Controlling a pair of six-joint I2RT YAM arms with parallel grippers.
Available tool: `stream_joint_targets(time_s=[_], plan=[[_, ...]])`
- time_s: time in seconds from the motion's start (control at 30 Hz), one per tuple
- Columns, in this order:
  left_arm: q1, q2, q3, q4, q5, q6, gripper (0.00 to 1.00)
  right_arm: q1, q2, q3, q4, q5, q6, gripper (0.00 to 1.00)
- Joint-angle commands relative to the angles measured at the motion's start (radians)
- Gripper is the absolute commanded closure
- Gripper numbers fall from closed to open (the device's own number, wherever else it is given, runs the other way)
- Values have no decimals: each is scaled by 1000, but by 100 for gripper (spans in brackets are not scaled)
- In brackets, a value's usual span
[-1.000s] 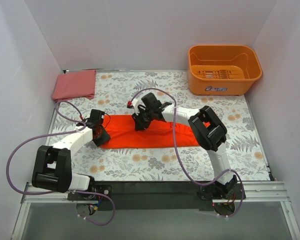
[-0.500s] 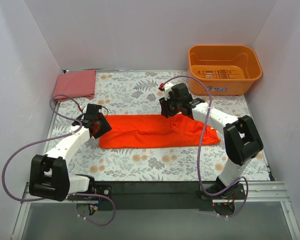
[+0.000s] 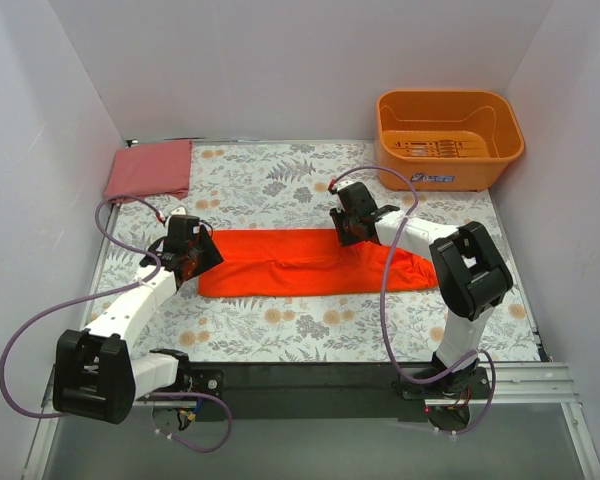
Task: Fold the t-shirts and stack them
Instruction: Fold the tshirt
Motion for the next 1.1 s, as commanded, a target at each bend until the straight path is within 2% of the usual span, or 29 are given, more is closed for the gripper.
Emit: stream_joint_targets(time_s=[0.0,0.27,0.4,0.5,0.53,0.63,0.7,1.07], plan=[[-4,5,15,37,22,20,52,2,25,31,-7,38,48,69],[-4,-10,6,35,25,18,52,2,47,40,-31,91,96,68],[-4,4,12,34,28,20,52,2,58,43,-39,68,91,69],[-4,5,12,34,32,20,52,4,65,56,-39,35,82,82],[-4,5,10,35,29,21,52,4,65,63,-39,27,79,90],[-4,4,9,35,26,21,53,5,67,94,-42,-4,65,96],[-4,5,7,35,25,21,53,10,67,112,-46,-8,41,99],[-4,19,9,37,29,24,53,41,151,229,-94,-62,-39,99]])
